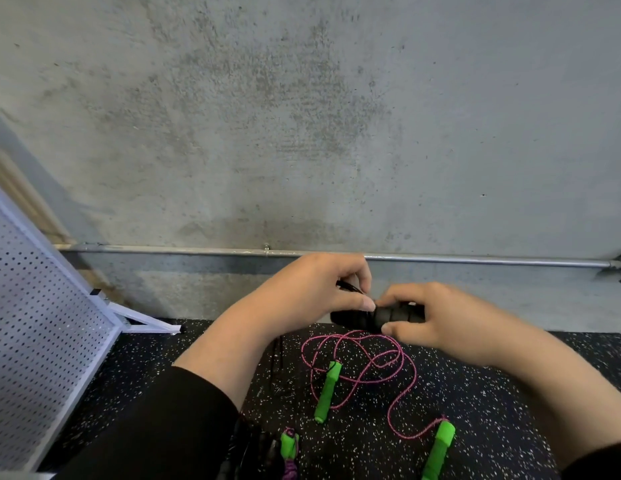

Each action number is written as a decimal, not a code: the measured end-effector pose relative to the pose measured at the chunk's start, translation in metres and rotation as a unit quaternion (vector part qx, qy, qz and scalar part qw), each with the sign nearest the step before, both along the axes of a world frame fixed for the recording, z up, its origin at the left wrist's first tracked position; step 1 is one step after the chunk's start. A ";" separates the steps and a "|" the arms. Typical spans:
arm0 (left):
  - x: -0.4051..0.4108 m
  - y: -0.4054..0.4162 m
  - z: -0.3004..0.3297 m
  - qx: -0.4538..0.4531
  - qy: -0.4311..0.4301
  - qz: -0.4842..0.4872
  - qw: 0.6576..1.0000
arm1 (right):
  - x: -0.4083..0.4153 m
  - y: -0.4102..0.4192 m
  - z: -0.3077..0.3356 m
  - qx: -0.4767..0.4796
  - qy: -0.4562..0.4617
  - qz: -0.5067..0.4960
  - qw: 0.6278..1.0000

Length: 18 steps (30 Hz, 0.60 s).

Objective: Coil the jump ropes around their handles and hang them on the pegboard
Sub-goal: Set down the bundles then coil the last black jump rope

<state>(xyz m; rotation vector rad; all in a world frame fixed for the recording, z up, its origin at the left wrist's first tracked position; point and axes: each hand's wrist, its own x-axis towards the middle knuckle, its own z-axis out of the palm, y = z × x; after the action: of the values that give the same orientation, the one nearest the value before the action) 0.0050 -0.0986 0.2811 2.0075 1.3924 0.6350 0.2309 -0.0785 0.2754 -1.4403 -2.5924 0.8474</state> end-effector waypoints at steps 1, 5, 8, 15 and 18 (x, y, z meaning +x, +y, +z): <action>-0.002 0.000 0.001 -0.009 -0.014 -0.004 1.000 | 0.001 -0.002 0.001 -0.020 0.016 0.018 1.000; -0.004 -0.002 0.006 -0.039 -0.086 -0.008 0.996 | 0.005 -0.005 0.009 -0.079 0.111 0.051 0.989; -0.002 -0.002 0.007 -0.040 -0.101 -0.002 0.994 | 0.008 -0.006 0.012 -0.089 0.140 0.050 0.985; -0.003 -0.003 0.006 -0.073 -0.137 -0.027 0.988 | 0.007 -0.011 0.016 -0.111 0.169 0.061 0.977; -0.004 -0.002 0.004 -0.098 -0.196 -0.029 0.975 | 0.006 -0.012 0.018 -0.125 0.202 0.068 0.969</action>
<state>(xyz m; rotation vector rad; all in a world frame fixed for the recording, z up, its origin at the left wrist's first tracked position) 0.0008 -0.1008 0.2855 1.6523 1.1095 0.7864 0.2374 -0.0904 0.2936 -1.0029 -2.3546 1.3641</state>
